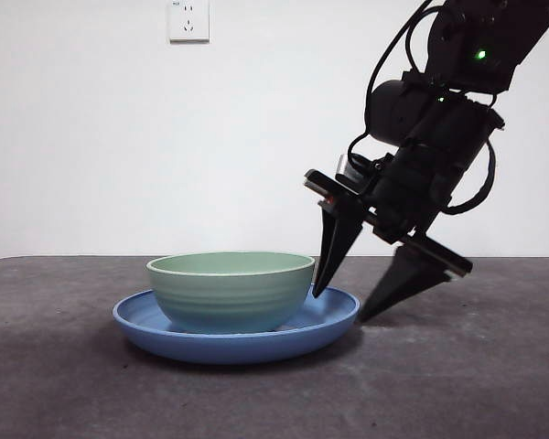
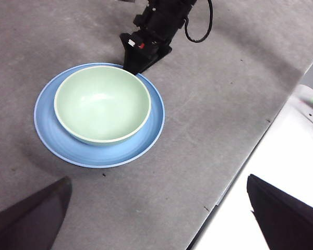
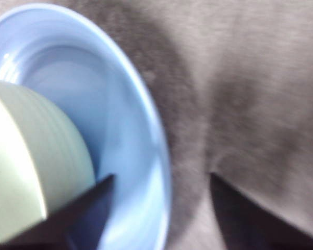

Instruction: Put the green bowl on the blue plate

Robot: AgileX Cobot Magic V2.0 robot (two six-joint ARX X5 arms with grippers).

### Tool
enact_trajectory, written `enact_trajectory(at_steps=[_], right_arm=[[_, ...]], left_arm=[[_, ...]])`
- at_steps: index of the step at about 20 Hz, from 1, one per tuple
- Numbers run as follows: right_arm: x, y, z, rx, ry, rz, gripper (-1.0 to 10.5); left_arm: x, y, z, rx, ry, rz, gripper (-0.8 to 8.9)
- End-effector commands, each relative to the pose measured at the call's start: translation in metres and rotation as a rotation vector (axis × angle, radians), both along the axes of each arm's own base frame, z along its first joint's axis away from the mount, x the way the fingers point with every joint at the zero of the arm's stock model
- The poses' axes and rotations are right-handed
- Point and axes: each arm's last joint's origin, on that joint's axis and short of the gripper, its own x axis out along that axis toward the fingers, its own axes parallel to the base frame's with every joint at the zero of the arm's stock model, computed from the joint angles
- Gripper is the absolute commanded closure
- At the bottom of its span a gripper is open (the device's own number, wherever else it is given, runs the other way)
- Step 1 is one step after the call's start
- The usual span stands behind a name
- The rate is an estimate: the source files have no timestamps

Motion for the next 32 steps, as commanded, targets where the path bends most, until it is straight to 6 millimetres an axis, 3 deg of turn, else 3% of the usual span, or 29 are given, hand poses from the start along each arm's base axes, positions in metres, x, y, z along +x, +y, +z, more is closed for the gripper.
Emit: enact_trajectory(at_steps=[1,5,8,12,16,20,23,26,32], right_arm=[[0.001,-0.008,0.015,-0.049,-0.046,-0.006,5.9],[-0.022,-0.033,0.056,-0.179,-0.105,0.008,5.3],[-0.055,-0.046,0.100,-0.210,-0.185,0.033,3.8],[-0.121,-0.066,0.163,-0.164,-0.362,0.069,3.3],[-0.202,-0.099,0.199,-0.132,-0.500,0.080,3.3],[-0.273,-0.128,0.210,-0.085,-0.626,0.056,3.3],[-0.306,-0.141,0.210,-0.052,-0.719,0.041,3.3],[-0.318,-0.146,0.204,-0.066,-0.673,0.051,3.3],[-0.318,-0.145,0.204,-0.039,-0.674,0.072,3.3]], left_arm=[[0.000,-0.002,0.004,-0.011,-0.018,-0.020,0.34],[-0.002,-0.003,0.003,-0.015,0.001,-0.026,0.34],[-0.002,-0.003,0.003,-0.025,0.017,-0.014,0.33],[-0.002,-0.003,0.003,-0.025,0.018,-0.013,0.33],[-0.002,-0.003,0.003,-0.026,0.018,-0.013,0.33],[-0.002,-0.003,0.003,-0.026,0.017,-0.013,0.33],[-0.001,-0.003,0.004,-0.029,0.012,-0.013,0.33],[-0.001,-0.003,0.004,-0.030,0.013,-0.012,0.33],[-0.001,-0.003,0.004,-0.031,0.014,-0.011,0.36]])
